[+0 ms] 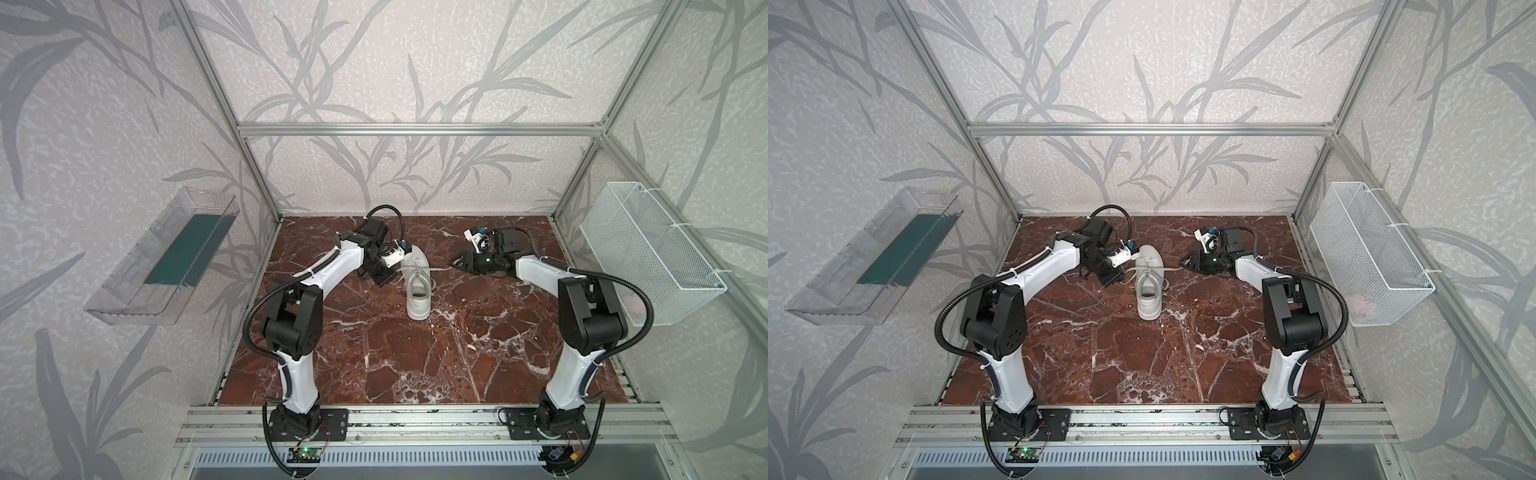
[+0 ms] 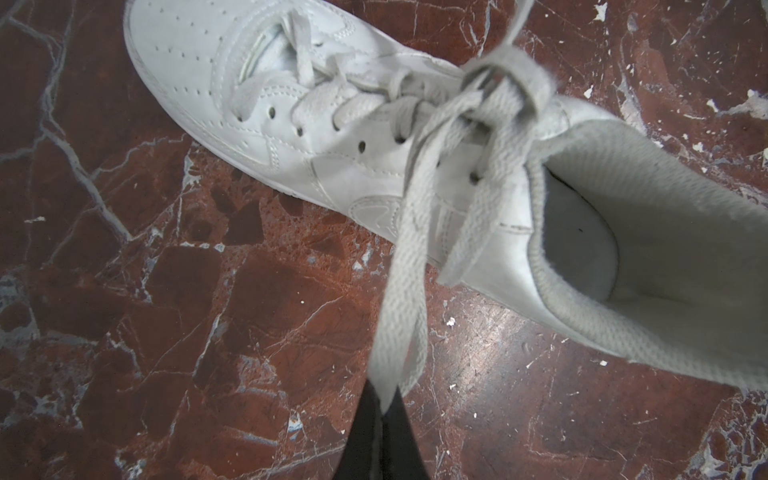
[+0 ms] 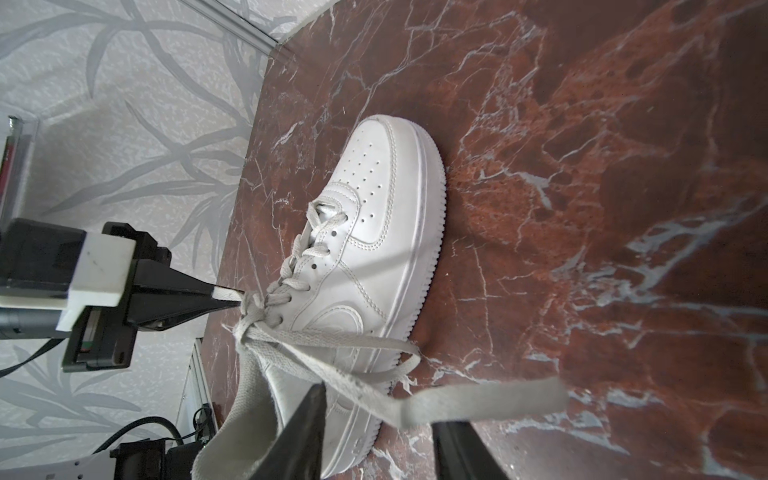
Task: Tie the shoes
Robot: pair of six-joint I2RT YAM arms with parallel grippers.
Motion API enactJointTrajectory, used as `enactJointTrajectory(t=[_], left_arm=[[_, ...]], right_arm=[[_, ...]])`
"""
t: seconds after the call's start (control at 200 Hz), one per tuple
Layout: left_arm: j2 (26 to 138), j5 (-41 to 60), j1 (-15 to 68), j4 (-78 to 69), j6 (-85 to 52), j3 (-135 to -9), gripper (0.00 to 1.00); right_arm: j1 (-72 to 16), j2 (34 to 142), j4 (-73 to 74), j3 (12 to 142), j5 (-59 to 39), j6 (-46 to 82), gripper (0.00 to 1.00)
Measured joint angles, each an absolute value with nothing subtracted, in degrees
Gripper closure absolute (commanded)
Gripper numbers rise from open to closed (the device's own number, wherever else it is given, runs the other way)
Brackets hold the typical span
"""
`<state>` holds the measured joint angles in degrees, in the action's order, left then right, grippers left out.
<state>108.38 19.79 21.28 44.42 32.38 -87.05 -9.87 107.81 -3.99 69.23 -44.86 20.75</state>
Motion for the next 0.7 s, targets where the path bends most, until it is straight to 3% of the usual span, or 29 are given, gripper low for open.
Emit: enactJointTrajectory(t=[0.225, 0.385, 0.7], left_arm=[[108.6, 19.8, 20.9, 45.5, 32.6, -89.3, 1.00], [108.9, 20.2, 20.9, 45.8, 32.5, -90.0, 1.00], [110.8, 20.6, 20.9, 47.4, 32.6, -91.4, 1.00]], right_arm=[[-6.6, 107.6, -6.4, 68.2, -43.1, 20.5, 0.47], [-6.0, 107.6, -8.2, 68.4, -44.4, 18.9, 0.49], [-13.1, 108.8, -11.7, 72.2, -48.6, 9.6, 0.51]])
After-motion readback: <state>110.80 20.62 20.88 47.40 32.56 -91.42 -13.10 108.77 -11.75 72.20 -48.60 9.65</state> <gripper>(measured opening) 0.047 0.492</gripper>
